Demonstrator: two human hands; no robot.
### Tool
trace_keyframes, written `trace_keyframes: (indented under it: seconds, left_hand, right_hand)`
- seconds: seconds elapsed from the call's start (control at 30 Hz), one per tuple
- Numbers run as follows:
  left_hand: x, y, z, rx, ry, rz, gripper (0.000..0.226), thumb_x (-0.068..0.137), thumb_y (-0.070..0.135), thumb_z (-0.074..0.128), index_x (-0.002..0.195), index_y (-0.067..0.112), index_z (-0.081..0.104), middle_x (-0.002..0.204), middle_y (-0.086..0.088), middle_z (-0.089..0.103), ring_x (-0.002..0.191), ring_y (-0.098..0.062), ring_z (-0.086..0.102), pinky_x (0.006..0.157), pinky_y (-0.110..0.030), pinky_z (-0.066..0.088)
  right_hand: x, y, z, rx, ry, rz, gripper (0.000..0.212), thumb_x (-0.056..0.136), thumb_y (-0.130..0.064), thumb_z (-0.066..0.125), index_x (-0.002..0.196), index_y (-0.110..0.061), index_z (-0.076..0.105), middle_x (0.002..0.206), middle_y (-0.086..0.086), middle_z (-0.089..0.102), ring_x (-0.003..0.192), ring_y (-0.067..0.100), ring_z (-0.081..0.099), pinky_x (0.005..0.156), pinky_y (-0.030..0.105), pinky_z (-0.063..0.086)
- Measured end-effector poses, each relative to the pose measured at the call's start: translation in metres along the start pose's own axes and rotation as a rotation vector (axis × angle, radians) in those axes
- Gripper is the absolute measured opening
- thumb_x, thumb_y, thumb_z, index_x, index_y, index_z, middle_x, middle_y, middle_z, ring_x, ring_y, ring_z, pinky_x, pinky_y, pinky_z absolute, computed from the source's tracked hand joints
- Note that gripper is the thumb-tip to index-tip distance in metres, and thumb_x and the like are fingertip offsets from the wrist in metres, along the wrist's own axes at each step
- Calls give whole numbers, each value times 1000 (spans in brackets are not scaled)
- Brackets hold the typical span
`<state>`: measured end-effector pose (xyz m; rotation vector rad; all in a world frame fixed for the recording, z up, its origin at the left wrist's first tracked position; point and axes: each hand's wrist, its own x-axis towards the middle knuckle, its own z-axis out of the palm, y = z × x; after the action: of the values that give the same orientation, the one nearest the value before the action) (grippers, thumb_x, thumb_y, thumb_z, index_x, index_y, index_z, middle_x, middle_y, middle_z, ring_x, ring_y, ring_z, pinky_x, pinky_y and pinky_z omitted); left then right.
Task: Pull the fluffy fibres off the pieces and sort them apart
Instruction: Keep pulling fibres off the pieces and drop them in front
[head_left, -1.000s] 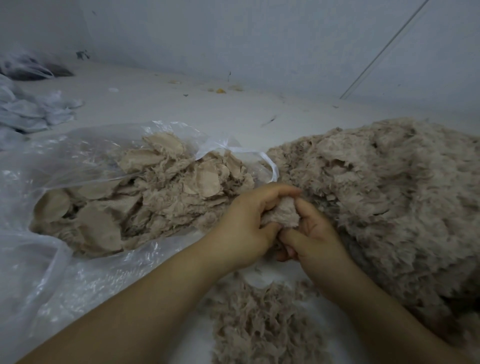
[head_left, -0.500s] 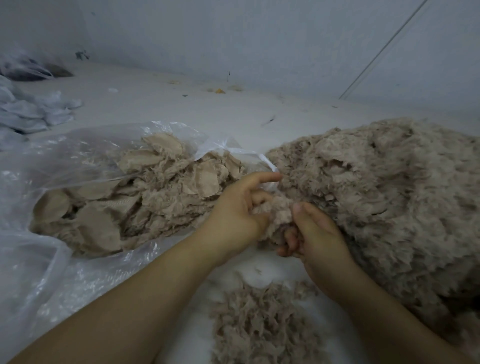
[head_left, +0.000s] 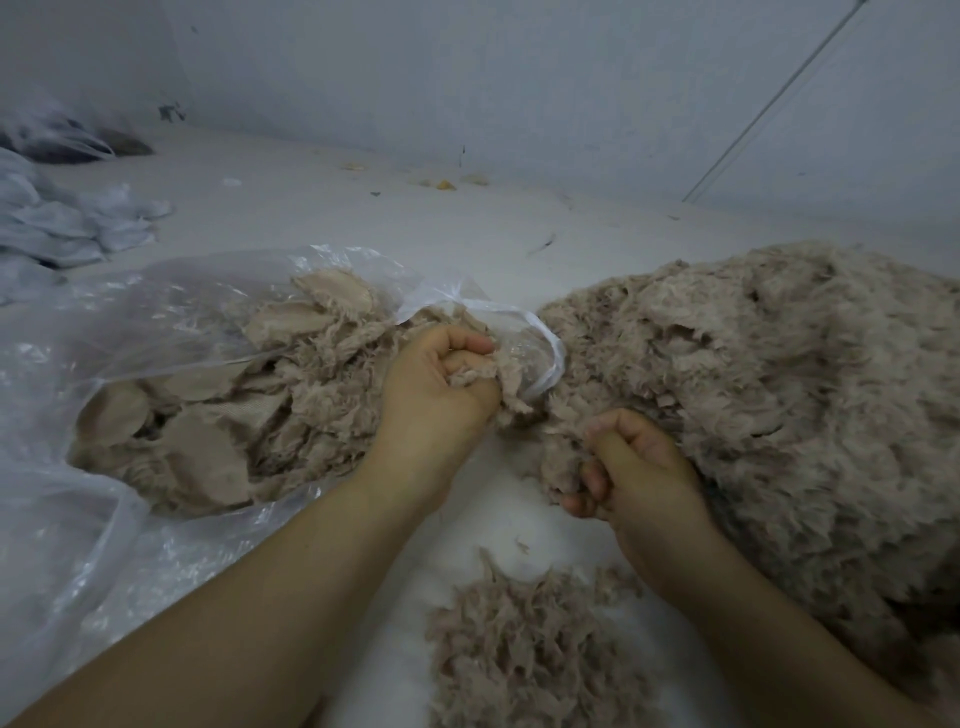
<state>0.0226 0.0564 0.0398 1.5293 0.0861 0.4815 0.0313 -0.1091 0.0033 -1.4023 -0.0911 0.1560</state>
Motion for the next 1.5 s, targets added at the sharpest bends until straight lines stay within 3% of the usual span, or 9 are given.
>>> trace_keyframes:
  seconds: [0.2, 0.33, 0.6, 0.67, 0.83, 0.97, 1.2, 1.33, 1.5]
  left_hand:
    - [-16, 3, 7, 456, -41, 366, 24, 81, 3, 71, 100, 16, 63, 91, 21, 56, 90, 3, 56, 77, -6, 44]
    - [-21, 8, 8, 555, 48, 594, 26, 77, -7, 66, 101, 5, 64, 93, 8, 55, 86, 0, 49, 80, -3, 40]
    - [-36, 7, 16, 587, -343, 694, 29, 84, 3, 66, 113, 8, 64, 96, -3, 65, 84, -17, 58, 73, -30, 49]
    - [-37, 6, 16, 484, -401, 646, 29, 82, 5, 66, 111, 9, 63, 92, -1, 63, 77, -15, 57, 67, -31, 48]
    - [-29, 9, 15, 209, -217, 304, 28, 74, 6, 52, 92, 26, 58, 82, 2, 56, 57, -9, 48, 52, -19, 39]
    - [-21, 9, 12, 184, -337, 47, 16, 82, 19, 75, 94, 15, 66, 71, 0, 58, 55, -9, 51, 52, -25, 44]
    - [-20, 9, 12, 98, -269, -21, 14, 86, 4, 70, 72, 4, 70, 67, -23, 66, 55, -25, 60, 49, -32, 50]
    - [-19, 10, 11, -2, -255, -138, 27, 90, 3, 64, 64, 9, 62, 49, -3, 55, 39, -9, 46, 39, -16, 36]
    - [-18, 15, 10, 12, -339, -221, 27, 93, 11, 57, 66, 9, 52, 49, 2, 44, 40, -14, 36, 37, -18, 29]
  right_hand:
    - [-3, 0, -6, -117, -75, -75, 39, 87, 1, 63, 94, -37, 68, 46, 0, 48, 41, 10, 49, 48, 28, 50]
    - [-5, -1, -5, -57, -105, -104, 24, 87, -5, 68, 80, -28, 67, 54, 3, 49, 39, 9, 41, 44, 26, 46]
    - [-8, -2, -1, 14, -126, -149, 59, 81, -52, 58, 57, 1, 51, 49, 18, 41, 49, 22, 43, 51, 28, 41]
    - [-7, 0, -2, 54, -134, -140, 63, 81, -50, 60, 73, 12, 55, 60, 33, 43, 58, 25, 45, 61, 31, 42]
    - [-8, 0, 0, -12, -148, -125, 44, 87, -39, 55, 62, -4, 61, 57, 38, 44, 47, 22, 45, 49, 26, 43]
    - [-9, -2, 2, 57, -106, -107, 49, 90, -47, 54, 49, -20, 55, 43, 6, 40, 41, 12, 41, 45, 23, 39]
    - [-12, -5, 0, -11, -143, -114, 36, 83, -42, 67, 56, -19, 63, 44, -3, 43, 42, 9, 42, 45, 23, 40]
    - [-10, -5, 0, -4, -109, -69, 25, 82, -28, 65, 59, -20, 70, 43, -4, 43, 43, 8, 41, 47, 22, 44]
    - [-9, -5, -1, 13, -85, -35, 38, 95, -18, 56, 59, -19, 70, 45, -1, 44, 41, 7, 41, 46, 24, 43]
